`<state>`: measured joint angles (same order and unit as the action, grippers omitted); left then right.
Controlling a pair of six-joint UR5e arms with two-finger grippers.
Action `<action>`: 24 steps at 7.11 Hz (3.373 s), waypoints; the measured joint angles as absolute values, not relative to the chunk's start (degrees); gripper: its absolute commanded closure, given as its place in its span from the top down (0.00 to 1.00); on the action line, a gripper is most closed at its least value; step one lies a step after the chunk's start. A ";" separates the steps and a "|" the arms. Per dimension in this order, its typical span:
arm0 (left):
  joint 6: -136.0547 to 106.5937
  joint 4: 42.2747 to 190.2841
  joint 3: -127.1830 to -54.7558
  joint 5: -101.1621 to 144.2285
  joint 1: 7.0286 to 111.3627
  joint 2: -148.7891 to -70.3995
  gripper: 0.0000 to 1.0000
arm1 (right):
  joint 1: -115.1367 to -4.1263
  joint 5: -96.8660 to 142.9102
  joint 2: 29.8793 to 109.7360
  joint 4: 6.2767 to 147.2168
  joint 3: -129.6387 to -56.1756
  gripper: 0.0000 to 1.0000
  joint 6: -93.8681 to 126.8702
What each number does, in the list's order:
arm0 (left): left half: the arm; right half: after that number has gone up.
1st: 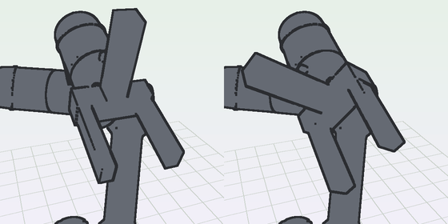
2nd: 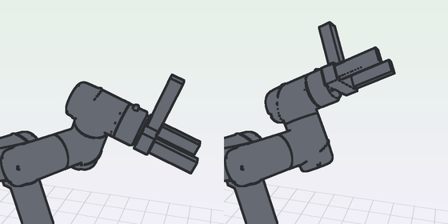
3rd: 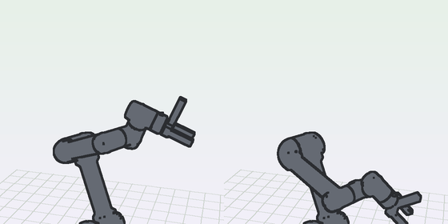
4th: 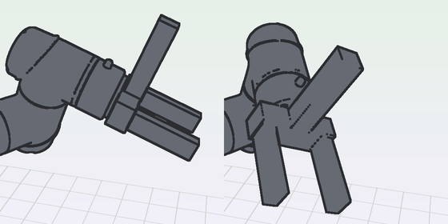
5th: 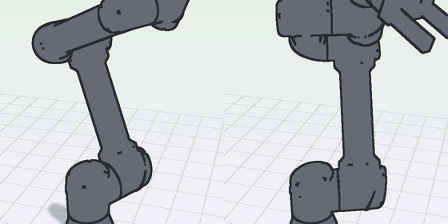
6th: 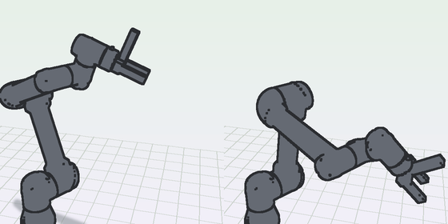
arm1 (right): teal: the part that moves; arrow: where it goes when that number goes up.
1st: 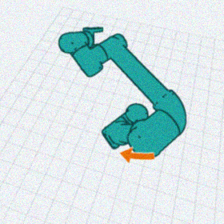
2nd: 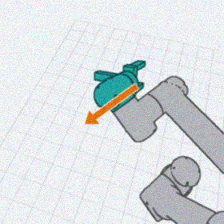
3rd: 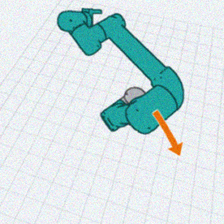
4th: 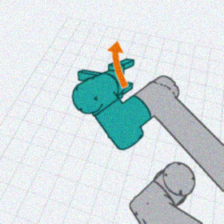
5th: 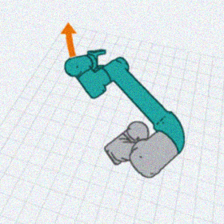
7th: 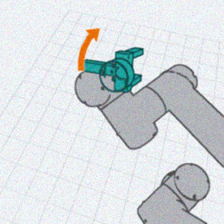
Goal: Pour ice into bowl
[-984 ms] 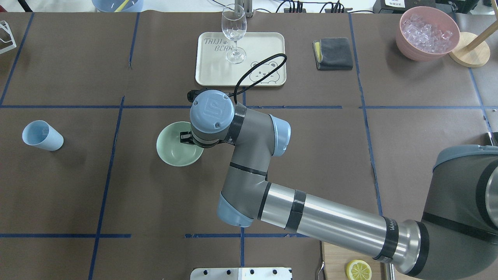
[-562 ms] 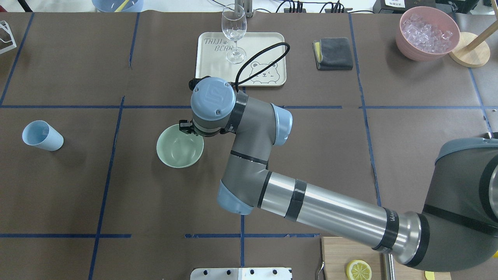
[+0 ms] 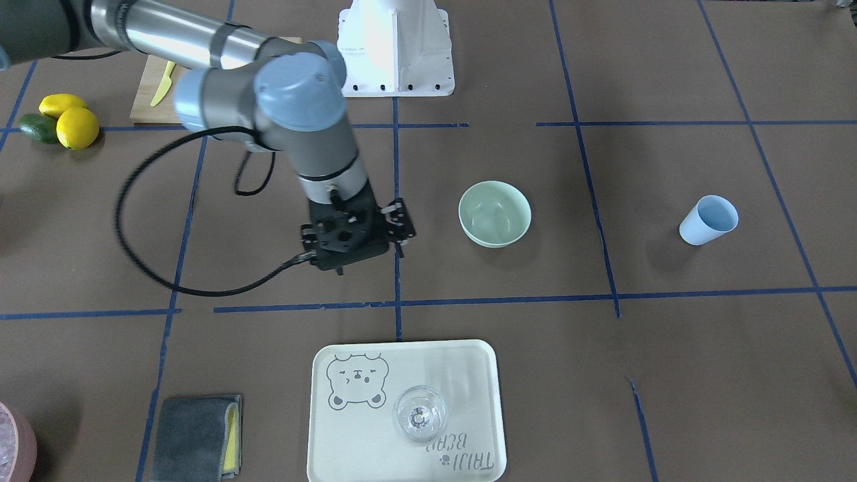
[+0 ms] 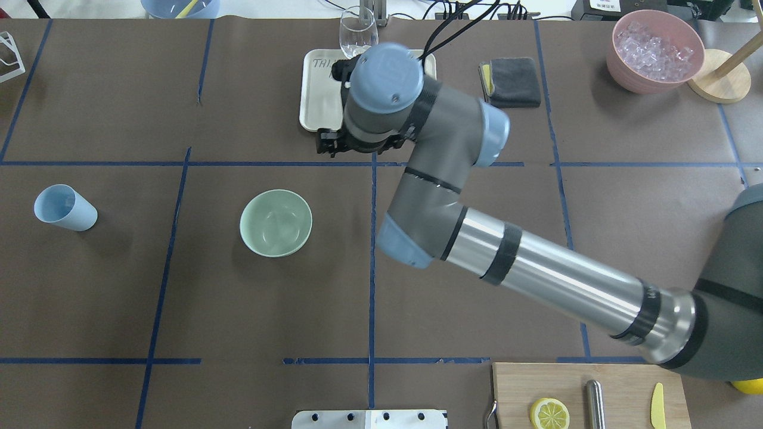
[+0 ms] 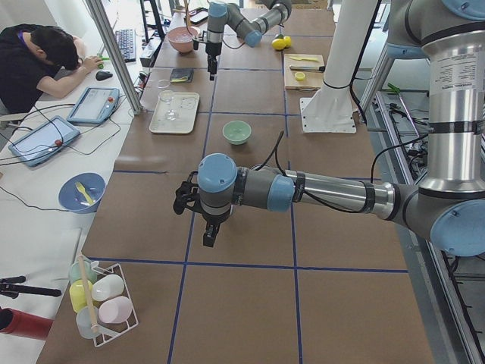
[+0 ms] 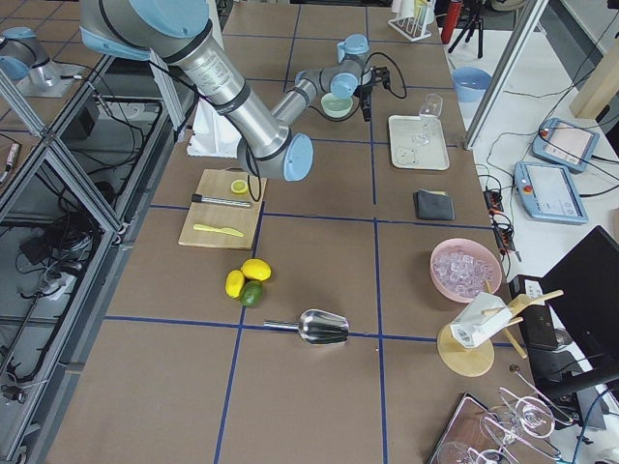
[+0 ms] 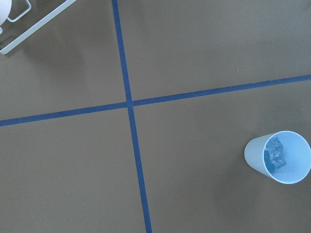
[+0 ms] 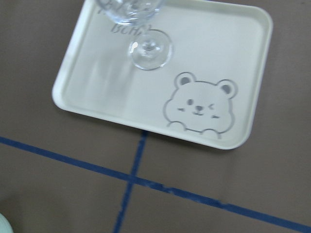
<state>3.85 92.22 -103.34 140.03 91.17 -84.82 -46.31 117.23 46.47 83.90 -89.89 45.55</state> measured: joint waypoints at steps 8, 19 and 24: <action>-13.60 134.68 -98.30 139.66 89.93 -87.07 1.00 | -82.94 131.12 82.83 89.74 -99.09 1.00 -12.27; -73.57 159.97 -98.56 46.59 22.34 -70.47 1.00 | -83.49 131.13 85.75 89.74 -100.01 1.00 -10.05; -76.00 159.97 -93.57 36.15 15.82 -72.02 1.00 | -83.50 131.05 85.84 89.74 -99.66 1.00 -10.07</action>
<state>-76.00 159.97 -93.57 36.15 15.82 -72.02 -83.50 131.05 85.84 89.74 -99.66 -10.07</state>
